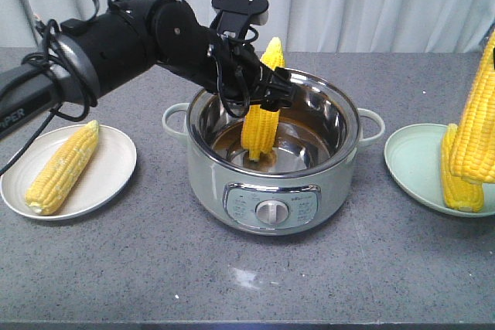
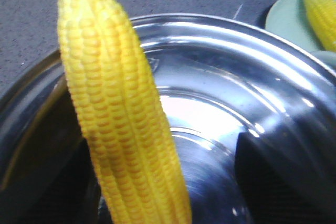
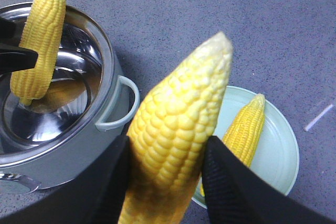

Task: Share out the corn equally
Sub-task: 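Reach the left gripper into the pot and grasp the last cob, then lift the cob out of the pot with the left gripper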

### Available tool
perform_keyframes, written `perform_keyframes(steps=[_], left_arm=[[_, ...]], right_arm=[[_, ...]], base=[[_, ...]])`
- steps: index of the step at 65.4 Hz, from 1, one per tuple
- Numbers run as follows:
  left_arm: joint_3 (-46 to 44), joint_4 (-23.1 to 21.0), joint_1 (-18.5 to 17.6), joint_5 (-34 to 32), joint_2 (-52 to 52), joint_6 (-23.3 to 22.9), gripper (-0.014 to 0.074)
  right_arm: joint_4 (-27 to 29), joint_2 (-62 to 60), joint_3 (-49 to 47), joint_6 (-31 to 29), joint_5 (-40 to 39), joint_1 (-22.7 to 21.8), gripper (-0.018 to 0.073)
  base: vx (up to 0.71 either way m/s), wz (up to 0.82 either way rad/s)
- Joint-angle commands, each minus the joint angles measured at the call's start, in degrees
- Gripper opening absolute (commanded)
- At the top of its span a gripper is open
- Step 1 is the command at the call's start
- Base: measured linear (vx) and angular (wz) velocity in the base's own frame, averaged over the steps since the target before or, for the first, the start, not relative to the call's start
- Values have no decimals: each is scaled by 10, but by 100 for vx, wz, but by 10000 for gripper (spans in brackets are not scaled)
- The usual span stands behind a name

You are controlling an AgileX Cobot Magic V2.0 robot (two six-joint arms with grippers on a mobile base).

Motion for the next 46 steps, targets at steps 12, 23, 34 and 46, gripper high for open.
perform_keyframes(steps=[12,23,34,46], left_arm=[[-18,48,-2,-38,-6,-58,537],[-18,39,-2,-52,8,-58,537],[-18,39,-2,-59,16,-58,505],[-18,39,-2,-53,21,-63,349]], right_arm=[[12,-11,-12,-1,-33,-4,193],[13,-11,-12,-1,-33,-4,193],[13,-11,-12,-1,-33,-4,193],[13,-11,-12,-1,-33,-4,193]], base=[[0,0],[0,0],[0,0],[0,0]])
